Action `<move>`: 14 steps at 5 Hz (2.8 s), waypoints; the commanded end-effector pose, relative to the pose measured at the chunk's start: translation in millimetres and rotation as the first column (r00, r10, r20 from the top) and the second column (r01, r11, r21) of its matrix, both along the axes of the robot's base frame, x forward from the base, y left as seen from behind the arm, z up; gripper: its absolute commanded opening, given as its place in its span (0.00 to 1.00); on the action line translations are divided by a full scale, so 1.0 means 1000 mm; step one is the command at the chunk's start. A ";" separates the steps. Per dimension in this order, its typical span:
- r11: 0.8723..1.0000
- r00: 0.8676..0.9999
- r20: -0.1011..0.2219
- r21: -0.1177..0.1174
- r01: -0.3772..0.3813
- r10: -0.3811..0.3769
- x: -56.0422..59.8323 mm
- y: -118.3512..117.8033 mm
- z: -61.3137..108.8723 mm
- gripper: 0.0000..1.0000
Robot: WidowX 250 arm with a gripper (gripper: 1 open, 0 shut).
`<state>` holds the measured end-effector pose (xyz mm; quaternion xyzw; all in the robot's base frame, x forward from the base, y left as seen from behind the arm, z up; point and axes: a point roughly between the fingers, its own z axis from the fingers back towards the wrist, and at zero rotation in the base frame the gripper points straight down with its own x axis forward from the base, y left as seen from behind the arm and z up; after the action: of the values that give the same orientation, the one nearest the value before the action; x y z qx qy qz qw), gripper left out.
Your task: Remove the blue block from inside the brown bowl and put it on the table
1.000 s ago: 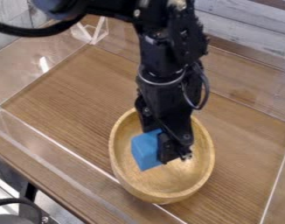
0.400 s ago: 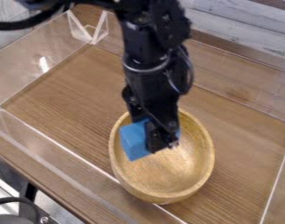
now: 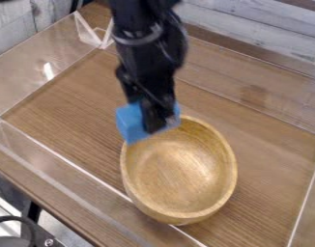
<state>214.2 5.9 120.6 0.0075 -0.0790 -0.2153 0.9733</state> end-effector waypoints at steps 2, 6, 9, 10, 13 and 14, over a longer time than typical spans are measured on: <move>0.995 0.993 0.072 0.023 -0.099 0.097 0.018 0.052 0.016 0.00; 0.994 0.993 0.066 0.044 -0.105 0.102 0.012 0.076 -0.019 0.00; 0.993 0.992 0.068 0.056 -0.107 0.103 0.018 0.075 -0.038 0.00; 0.993 0.993 0.065 0.058 -0.107 0.103 0.020 0.075 -0.042 0.00; 0.991 0.992 0.058 0.059 -0.116 0.113 0.021 0.077 -0.058 1.00; 0.991 0.991 0.056 0.060 -0.121 0.118 0.021 0.078 -0.065 1.00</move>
<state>230.9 80.7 50.4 0.0403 -0.0872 -0.1582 0.9827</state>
